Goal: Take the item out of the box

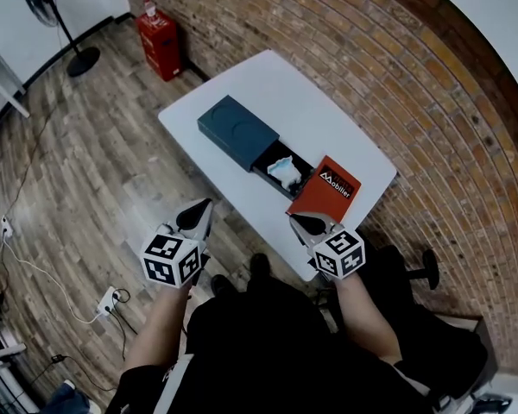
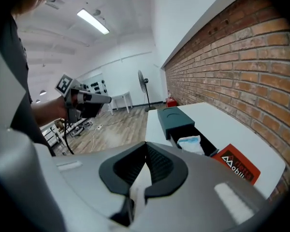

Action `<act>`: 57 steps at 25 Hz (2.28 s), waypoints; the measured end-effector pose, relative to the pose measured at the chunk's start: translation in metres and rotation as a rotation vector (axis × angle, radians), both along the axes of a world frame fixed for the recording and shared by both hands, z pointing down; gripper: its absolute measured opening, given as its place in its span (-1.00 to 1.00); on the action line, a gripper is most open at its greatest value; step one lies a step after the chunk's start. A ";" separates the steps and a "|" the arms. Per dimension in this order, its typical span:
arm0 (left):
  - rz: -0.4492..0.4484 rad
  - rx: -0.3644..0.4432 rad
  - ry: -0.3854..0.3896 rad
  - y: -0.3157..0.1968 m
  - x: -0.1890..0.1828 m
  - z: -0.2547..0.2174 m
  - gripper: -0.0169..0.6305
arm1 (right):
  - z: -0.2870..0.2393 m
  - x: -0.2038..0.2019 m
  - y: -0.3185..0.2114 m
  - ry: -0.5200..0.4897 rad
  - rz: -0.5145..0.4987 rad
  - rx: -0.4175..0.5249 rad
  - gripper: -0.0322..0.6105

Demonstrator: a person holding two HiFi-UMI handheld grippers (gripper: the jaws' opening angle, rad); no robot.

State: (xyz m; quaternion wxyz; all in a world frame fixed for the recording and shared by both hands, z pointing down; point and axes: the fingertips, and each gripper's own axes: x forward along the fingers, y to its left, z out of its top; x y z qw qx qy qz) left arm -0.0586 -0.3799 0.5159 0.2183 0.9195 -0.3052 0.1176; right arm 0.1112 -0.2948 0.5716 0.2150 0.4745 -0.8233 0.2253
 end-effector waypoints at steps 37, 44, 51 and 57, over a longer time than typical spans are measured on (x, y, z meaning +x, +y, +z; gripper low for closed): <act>-0.096 -0.044 -0.074 -0.028 0.034 0.006 -0.93 | 0.152 0.116 -0.143 0.394 -0.164 -0.384 -0.30; -0.132 -0.051 -0.077 -0.021 0.024 0.008 -0.93 | 0.168 0.112 -0.143 0.456 -0.194 -0.437 -0.31; -0.162 -0.047 -0.072 -0.014 0.012 0.002 -0.93 | 0.171 0.104 -0.141 0.506 -0.260 -0.413 -0.45; -0.182 -0.040 -0.061 -0.009 -0.007 -0.004 -0.93 | 0.171 0.107 -0.129 0.524 -0.233 -0.475 -0.69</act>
